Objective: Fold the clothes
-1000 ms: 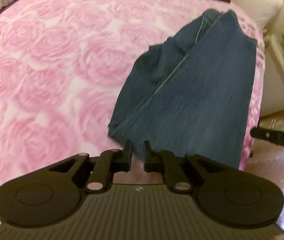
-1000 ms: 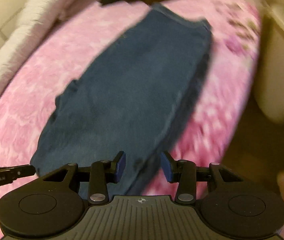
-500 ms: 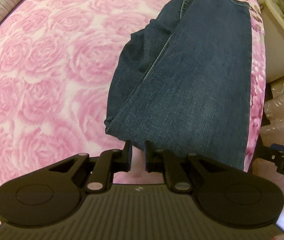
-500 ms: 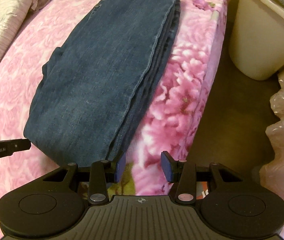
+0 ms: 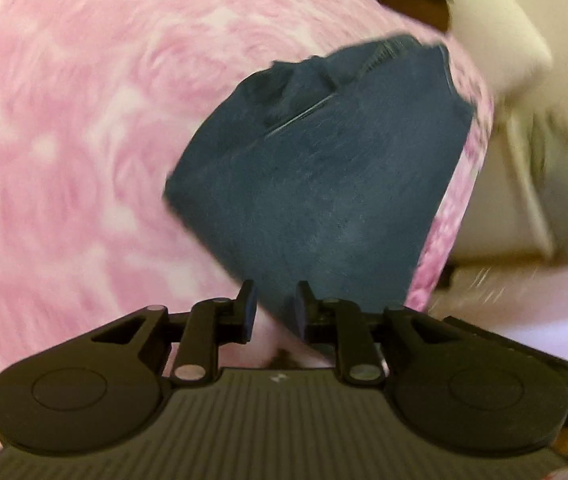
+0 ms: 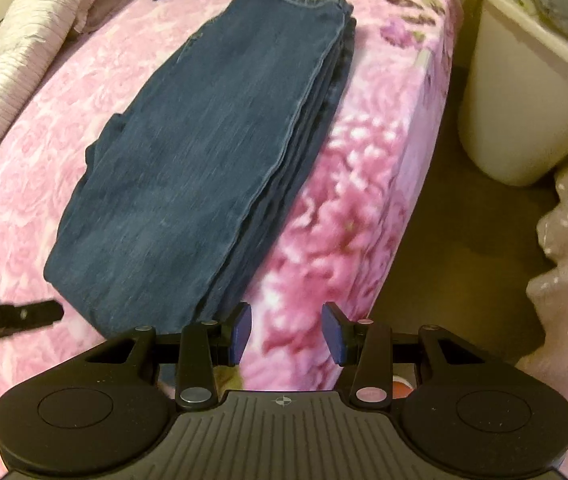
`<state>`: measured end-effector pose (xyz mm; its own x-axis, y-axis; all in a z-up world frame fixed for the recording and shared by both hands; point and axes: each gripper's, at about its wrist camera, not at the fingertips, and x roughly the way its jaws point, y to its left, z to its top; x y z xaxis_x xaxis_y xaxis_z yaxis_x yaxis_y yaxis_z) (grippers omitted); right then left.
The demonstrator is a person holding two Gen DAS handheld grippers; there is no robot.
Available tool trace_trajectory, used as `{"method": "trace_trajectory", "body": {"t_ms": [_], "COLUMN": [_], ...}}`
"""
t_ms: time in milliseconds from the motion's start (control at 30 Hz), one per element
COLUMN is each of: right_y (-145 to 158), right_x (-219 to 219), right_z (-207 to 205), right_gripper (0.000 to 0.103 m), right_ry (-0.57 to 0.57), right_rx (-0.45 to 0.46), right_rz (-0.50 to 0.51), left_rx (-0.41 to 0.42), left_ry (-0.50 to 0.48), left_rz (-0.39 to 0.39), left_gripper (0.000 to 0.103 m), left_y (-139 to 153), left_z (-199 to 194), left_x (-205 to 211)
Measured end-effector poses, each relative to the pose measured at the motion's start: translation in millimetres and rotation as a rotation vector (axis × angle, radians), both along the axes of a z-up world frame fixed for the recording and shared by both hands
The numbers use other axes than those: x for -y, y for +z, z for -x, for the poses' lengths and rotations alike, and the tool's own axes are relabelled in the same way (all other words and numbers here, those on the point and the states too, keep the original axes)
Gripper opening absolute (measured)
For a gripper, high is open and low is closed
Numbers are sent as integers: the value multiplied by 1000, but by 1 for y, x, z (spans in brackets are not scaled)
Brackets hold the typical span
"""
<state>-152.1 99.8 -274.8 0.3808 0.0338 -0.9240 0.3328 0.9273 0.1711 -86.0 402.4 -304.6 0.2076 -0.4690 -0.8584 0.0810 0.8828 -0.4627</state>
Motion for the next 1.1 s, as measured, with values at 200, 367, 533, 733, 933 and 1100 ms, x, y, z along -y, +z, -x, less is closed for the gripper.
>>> {"method": "trace_trajectory", "body": {"t_ms": [200, 367, 533, 733, 933, 1100], "right_y": [3, -4, -13, -16, -27, -29], "right_x": [18, 35, 59, 108, 146, 163], "right_z": [-22, -54, -91, -124, -141, -158], "right_gripper": [43, 43, 43, 43, 43, 43], "right_ry": [174, 346, 573, 702, 683, 658], "right_rx": [19, 16, 18, 26, 36, 61], "right_rz": [17, -26, -91, -148, -201, -231], "left_rx": [-52, -90, -39, 64, 130, 158], "left_ry": [214, 475, 763, 1065, 1227, 1344], "left_rz": [114, 245, 300, 333, 311, 372], "left_gripper": [24, 26, 29, 38, 38, 44], "left_y": [-16, -35, -52, -70, -76, -91], "left_z": [39, 71, 108, 147, 167, 174], "left_x": [1, 9, 32, 66, 87, 95]}}
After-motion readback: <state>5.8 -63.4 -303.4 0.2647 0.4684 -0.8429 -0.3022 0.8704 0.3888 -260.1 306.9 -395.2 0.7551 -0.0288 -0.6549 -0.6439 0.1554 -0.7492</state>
